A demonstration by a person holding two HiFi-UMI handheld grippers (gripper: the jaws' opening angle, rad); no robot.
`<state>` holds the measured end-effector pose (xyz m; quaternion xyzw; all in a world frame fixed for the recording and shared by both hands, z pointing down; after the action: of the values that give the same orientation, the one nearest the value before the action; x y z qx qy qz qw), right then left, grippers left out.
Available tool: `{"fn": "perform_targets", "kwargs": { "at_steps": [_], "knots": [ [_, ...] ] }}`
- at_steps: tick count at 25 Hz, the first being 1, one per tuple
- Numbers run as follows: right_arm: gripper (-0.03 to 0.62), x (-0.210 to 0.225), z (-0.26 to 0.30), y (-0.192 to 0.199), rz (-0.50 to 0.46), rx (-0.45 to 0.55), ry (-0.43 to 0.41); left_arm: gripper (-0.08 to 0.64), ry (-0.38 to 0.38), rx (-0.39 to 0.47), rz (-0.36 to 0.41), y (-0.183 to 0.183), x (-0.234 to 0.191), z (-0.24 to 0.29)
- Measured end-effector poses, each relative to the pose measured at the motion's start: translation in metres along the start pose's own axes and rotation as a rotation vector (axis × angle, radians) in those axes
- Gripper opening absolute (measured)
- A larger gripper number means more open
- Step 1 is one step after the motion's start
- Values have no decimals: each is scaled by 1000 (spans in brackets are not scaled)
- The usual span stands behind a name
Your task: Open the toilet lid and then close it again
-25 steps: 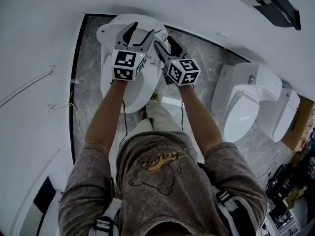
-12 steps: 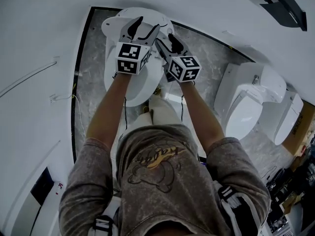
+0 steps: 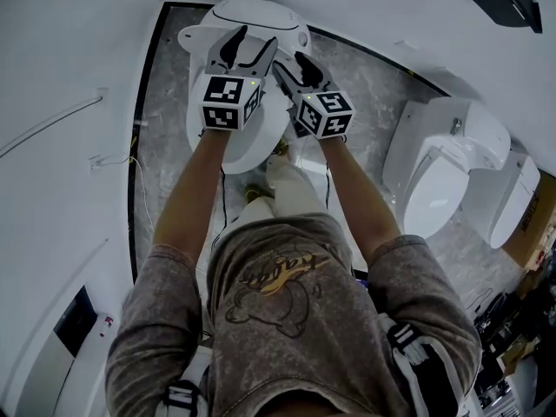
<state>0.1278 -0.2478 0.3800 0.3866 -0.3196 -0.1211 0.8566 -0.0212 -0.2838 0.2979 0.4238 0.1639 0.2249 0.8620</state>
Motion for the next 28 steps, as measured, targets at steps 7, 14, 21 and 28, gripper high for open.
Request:
{"fn": "perform_targets", "kwargs": {
  "at_steps": [7, 14, 21, 28],
  "knots": [
    [253, -29, -15, 34, -4, 3, 29, 245, -10, 19, 0, 32, 11, -44],
    [253, -62, -33, 70, -29, -6, 48, 242, -17, 48, -14, 73, 22, -87],
    [250, -101, -46, 116, -60, -65, 27, 226, -22, 59, -17, 116, 32, -121],
    [211, -127, -63, 142, -45, -26, 94, 204, -38, 27, -45, 151, 40, -146]
  ]
}}
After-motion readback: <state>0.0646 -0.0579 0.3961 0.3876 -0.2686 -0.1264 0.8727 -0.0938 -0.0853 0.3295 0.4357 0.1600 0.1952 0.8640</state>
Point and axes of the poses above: the fingertips, and each gripper's own axes: z forward along the fingers, x to its right, y out of its underside, the point moved 9 cm from there along -z, backward along the fingers, and after that the axes turned 14 degrees about -x, right-handed, at the moved point
